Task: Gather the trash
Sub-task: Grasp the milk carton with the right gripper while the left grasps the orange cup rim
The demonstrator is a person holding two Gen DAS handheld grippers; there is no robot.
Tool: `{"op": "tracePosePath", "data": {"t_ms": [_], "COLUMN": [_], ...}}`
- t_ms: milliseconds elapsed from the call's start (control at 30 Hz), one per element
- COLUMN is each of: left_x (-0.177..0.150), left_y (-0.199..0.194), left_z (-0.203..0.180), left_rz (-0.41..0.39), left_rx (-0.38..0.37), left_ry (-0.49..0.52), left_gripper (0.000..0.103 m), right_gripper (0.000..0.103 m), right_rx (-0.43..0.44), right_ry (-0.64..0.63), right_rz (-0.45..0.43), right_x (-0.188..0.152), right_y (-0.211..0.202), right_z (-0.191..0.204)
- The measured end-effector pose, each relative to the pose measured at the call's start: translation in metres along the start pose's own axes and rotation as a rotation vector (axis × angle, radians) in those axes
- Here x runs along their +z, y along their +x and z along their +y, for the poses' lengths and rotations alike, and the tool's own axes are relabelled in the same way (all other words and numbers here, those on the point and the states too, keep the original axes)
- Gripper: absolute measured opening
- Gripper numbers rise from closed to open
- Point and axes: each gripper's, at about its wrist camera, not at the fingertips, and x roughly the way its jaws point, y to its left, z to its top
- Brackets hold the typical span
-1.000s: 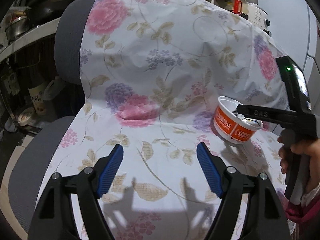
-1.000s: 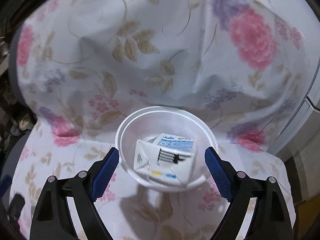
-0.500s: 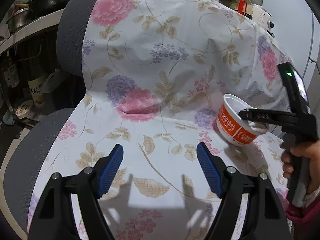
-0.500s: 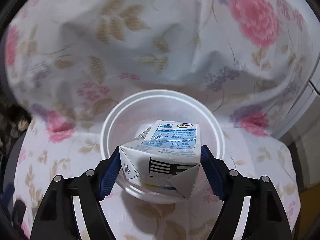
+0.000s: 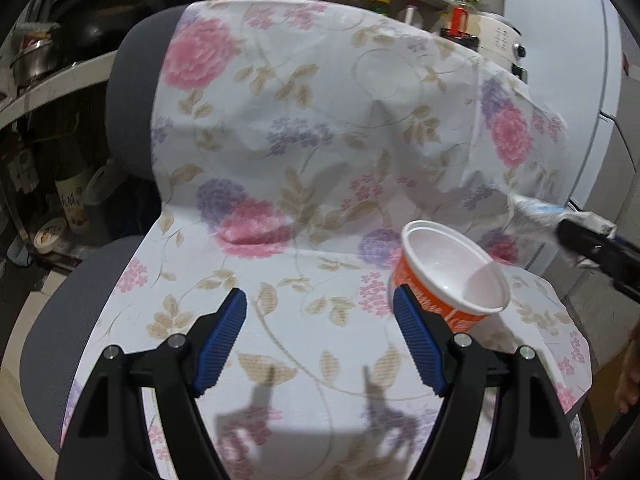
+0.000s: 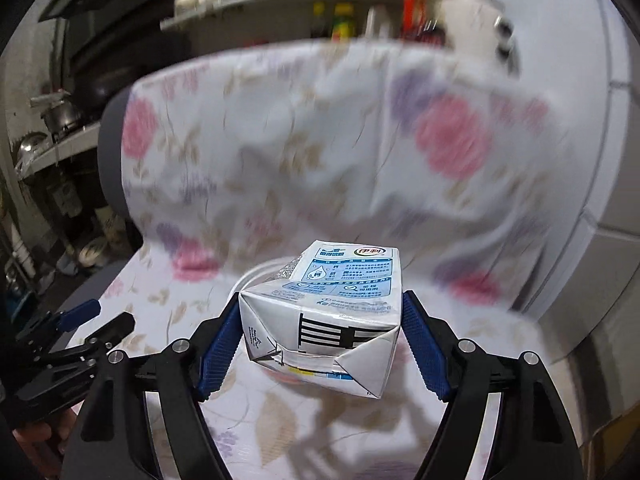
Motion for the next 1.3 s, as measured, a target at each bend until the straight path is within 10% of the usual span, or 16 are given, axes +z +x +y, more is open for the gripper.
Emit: {"op": "tracePosePath", "data": {"t_ms": [500,1000,1300], "left_x": [0.016,-0.017,-0.021], "left_y": [0.076,0.078,0.019], "left_z": [-0.072,-0.078,-0.107], "left_rz": [0.128,0.195,0.087], "left_rx": [-0.046,-0.109,-0.188], "left_ry": [0.085,0.088,0.146], "left_gripper": [0.068,0.006,0.003], "right_gripper": [0.077,0.078,0.077], "right_rx": [-0.047,-0.056,-0.097], "right_ry": [0.112,0.159,0.201], "right_rz": [0.019,0.022,-0.046], "right_x": [-0.057,-0.083,-0.097], "right_y": [-0.022,-0.043,-0.082], "right_z": [-0.07,-0.086,-0.106]}}
